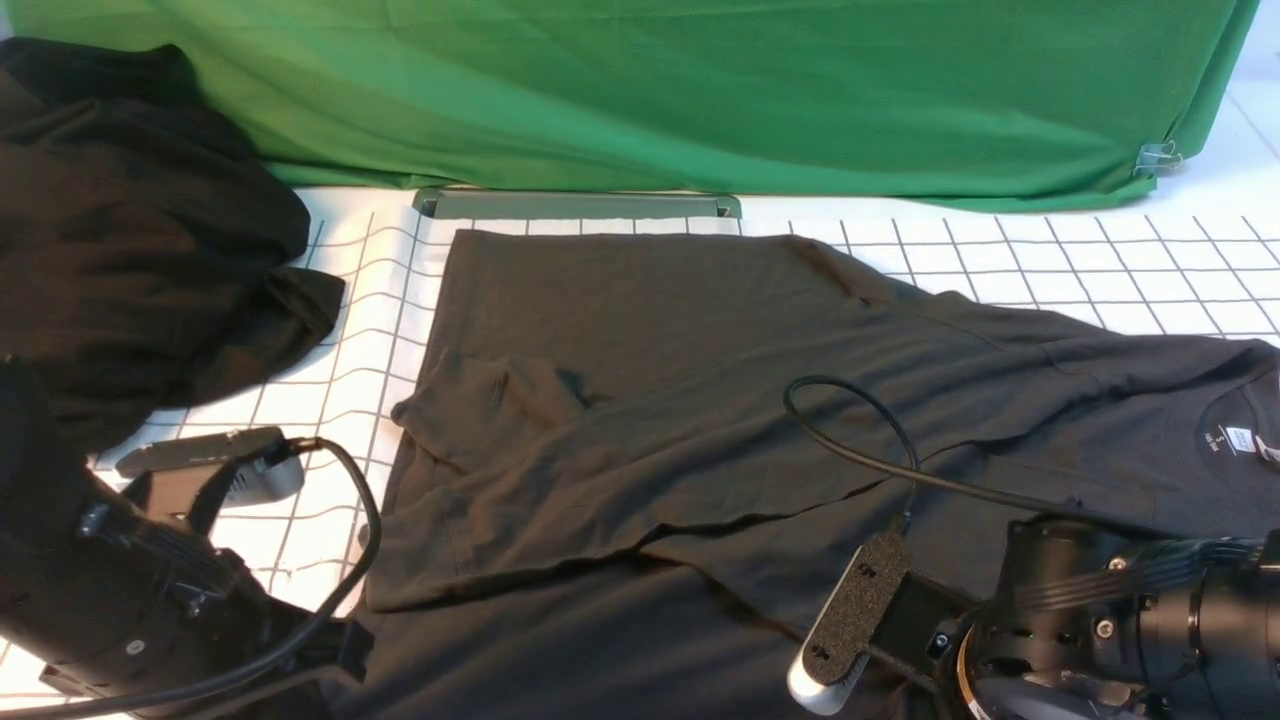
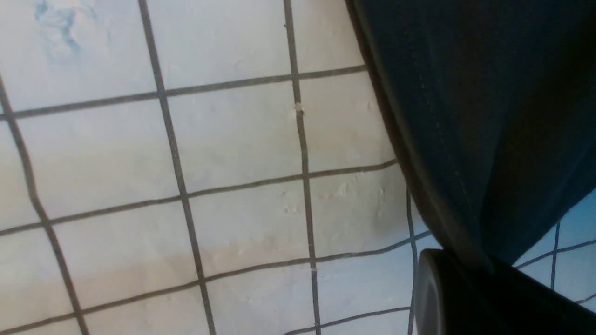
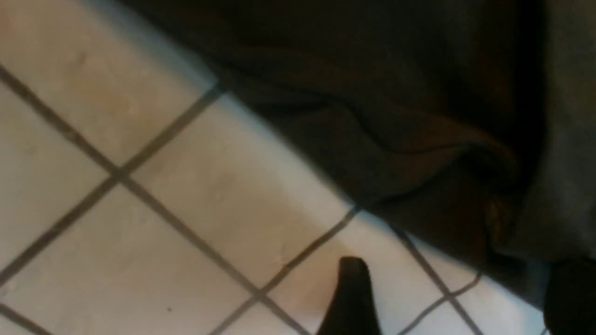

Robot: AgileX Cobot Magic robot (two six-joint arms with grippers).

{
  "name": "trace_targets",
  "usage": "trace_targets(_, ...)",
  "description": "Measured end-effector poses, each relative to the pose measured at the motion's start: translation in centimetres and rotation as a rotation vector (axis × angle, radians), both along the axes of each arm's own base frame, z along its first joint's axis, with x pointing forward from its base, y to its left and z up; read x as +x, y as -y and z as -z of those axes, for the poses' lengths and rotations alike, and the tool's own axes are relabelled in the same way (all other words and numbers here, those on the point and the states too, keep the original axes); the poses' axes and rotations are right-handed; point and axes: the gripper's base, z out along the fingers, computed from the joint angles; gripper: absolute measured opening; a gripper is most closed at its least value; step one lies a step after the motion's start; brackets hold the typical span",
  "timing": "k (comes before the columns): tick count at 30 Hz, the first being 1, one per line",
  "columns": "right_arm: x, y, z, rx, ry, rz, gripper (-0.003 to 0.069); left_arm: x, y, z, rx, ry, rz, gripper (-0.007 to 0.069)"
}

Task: Fold a long-sleeved shirt over a white checkered tablecloth.
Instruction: 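Grasp the near edge of the shirt at its hem and shoulder corners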

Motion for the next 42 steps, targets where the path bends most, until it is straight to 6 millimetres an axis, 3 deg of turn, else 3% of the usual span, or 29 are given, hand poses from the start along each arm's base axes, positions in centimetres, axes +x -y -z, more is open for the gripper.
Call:
trace_targets(7,0.5,-0.3,-0.4,-0.026,0.003,0.026,0.0515,0.0,0.0,0.0,0.000,0.004,-0.001,0.0020)
trace_targets(15,1.3,-0.5,-2.5,-0.106,0.005,0.146,0.0515,0.1,0.0,0.0,-0.001,0.007,-0.002,0.0020)
trace_targets(27,1.9,-1.6,-0.2,-0.079,-0.020,0.111,0.0515,0.1,0.0,0.0,-0.001,0.007,-0.002,0.0020)
trace_targets(36,2.0,-1.9,-0.1,-0.055,-0.011,0.088,0.0497,0.1,0.0,0.0,-0.001,0.008,-0.002,0.0020)
trace_targets(42,2.4,-2.6,0.1,0.017,0.015,0.052,0.0240,0.1,0.0,0.0,-0.001,0.008,-0.002,0.0020)
